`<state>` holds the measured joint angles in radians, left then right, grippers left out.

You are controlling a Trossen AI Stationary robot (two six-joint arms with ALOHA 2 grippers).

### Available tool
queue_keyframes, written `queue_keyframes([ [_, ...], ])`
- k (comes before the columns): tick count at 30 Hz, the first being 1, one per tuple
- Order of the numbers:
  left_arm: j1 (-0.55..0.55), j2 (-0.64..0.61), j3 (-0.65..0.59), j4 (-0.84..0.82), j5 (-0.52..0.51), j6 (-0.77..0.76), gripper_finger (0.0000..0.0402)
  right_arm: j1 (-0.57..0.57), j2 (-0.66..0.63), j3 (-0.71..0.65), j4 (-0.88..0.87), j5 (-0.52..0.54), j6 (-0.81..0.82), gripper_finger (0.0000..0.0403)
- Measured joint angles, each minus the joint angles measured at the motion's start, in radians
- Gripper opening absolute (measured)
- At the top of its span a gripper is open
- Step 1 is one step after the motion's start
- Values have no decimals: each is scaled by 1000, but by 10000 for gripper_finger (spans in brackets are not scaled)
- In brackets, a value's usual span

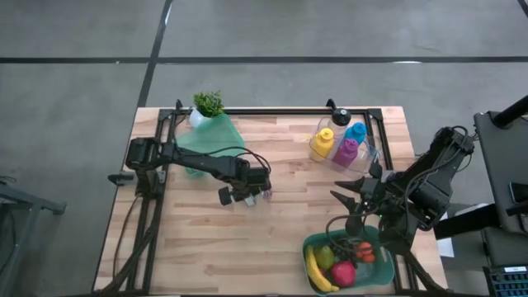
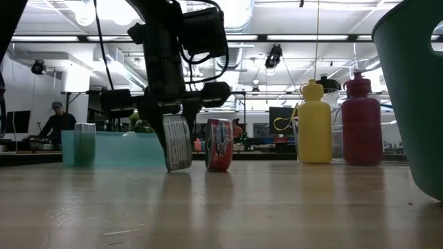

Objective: Pick & Place Food Item
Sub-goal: Put the green tuna can into the blue transparent bin

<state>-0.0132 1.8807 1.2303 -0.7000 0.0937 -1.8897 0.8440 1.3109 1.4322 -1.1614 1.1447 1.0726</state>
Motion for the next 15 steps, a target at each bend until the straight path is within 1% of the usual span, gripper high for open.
queue_keyframes([
  [4, 0, -20, 0, -31, 0, 28, 122, 0, 0, 0, 0, 0, 0, 125],
  [8, 0, -68, 0, -103, -4, 42, 122, 0, 0, 0, 0, 0, 0, 125],
  [15, -1, -200, 0, -247, -146, 144, 122, 0, 0, 0, 0, 0, 0, 125],
])
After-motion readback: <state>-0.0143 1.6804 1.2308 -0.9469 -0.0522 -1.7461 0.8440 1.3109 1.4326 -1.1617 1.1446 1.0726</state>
